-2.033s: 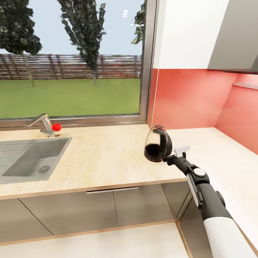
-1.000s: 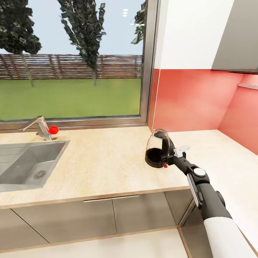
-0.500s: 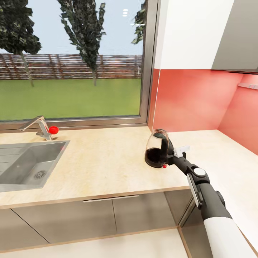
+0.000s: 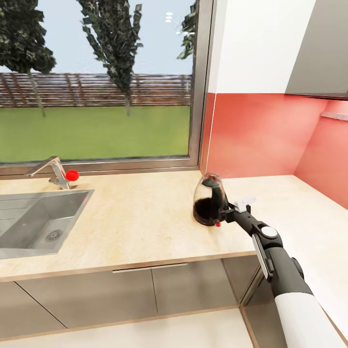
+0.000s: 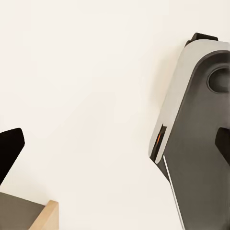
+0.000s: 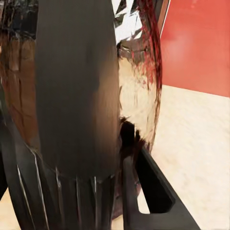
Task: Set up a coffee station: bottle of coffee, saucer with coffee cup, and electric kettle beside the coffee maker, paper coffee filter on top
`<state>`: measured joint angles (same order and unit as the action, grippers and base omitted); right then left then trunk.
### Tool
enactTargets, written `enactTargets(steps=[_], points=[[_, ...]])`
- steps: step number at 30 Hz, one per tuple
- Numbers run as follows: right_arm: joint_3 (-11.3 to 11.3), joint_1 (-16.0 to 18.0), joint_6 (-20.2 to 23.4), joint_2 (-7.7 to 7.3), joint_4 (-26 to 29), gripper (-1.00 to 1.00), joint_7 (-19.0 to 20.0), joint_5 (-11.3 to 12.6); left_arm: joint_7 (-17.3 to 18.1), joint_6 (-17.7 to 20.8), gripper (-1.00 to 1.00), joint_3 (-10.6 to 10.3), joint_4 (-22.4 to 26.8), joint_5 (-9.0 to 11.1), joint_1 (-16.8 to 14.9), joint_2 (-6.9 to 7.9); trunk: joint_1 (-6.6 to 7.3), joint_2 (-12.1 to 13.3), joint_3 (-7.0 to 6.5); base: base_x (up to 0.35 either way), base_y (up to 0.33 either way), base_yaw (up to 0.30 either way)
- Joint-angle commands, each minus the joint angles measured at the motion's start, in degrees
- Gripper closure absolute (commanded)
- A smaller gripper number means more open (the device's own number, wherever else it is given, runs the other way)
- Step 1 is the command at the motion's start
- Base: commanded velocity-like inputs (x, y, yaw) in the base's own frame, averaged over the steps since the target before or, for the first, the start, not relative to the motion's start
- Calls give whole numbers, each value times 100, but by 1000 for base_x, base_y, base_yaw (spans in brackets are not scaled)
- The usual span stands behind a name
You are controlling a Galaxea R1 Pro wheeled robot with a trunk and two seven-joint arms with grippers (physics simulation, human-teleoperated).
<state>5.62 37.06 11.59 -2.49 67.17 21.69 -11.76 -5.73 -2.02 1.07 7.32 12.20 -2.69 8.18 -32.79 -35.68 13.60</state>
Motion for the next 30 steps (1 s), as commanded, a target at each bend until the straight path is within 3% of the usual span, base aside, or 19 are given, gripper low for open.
enactTargets(steps=[1, 30], points=[[9, 3, 28, 3, 11, 100, 46, -46, -6, -18, -100, 7, -3, 26, -4, -1, -2, -7, 9, 0, 0, 0], [9, 3, 23, 4, 10, 100, 40, -40, 0, -24, -100, 13, -2, 28, -4, 7, -2, -7, 9, 0, 0, 0]])
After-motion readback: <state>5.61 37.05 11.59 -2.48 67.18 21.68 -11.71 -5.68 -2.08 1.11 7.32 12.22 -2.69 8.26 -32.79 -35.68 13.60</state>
